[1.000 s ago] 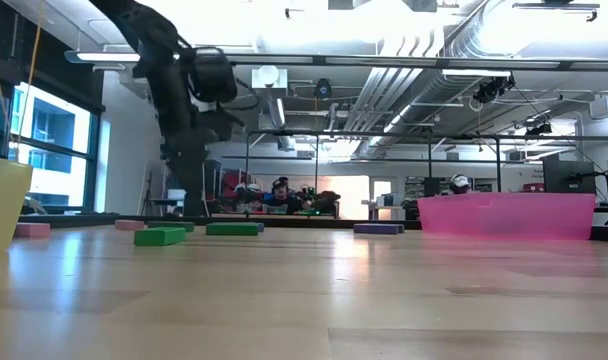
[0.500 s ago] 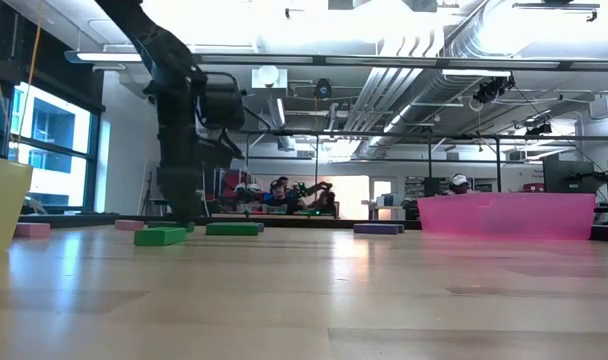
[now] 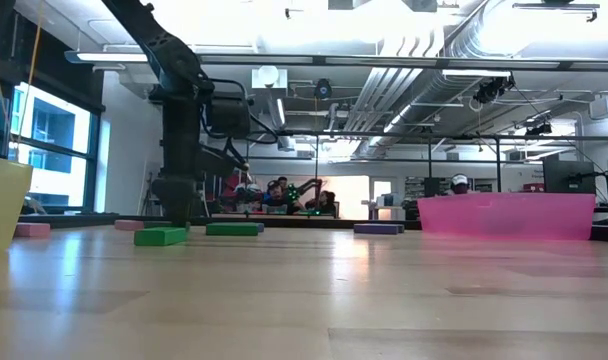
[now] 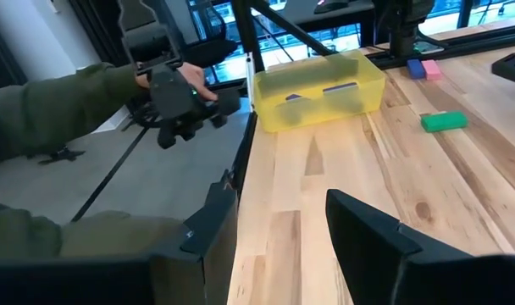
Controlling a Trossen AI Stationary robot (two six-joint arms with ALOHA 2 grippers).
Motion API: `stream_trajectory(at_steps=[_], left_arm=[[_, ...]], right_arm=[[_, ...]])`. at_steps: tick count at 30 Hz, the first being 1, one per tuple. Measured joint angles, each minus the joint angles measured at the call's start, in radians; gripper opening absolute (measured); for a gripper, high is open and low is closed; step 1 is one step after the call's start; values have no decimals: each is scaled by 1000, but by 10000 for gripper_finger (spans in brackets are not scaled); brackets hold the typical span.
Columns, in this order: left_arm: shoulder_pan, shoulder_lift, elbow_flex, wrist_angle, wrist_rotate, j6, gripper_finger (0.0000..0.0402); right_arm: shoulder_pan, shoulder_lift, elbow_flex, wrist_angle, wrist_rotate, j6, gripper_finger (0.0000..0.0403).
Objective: Sort blocks
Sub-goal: Put the green into the pink bin
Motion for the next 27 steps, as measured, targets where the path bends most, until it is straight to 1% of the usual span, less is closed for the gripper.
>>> stream_trajectory(at_steps=[5,8,10,13,16,19,22,25,27], left_arm=[[-26,5,27,-26,-3,-15,86],[-55,10,73,-65,-20,-51,61],[-78,15,104,-66,1,-72,62],[-123,11,152,-59,33,-98,83],[-165,14,192,-80,20,-114,103],[-220,11,238,-100,14,-120,109],[-270,11,280,-131,14,-145,101],[-322,10,326,-127,7,-162,80],[-357,9,353,-98,23,-181,66]], right_arm=[[-30,4,0,-18,0,3,167],[-48,5,0,-29,-10,8,167],[-63,8,0,-28,-19,10,167],[-78,14,0,-29,-41,13,167],[-88,20,0,-31,-63,21,167],[-90,23,0,-32,-69,23,167],[-90,23,0,-32,-69,23,167],[-96,37,0,-30,-45,15,167],[-111,67,0,-45,-31,-24,167]])
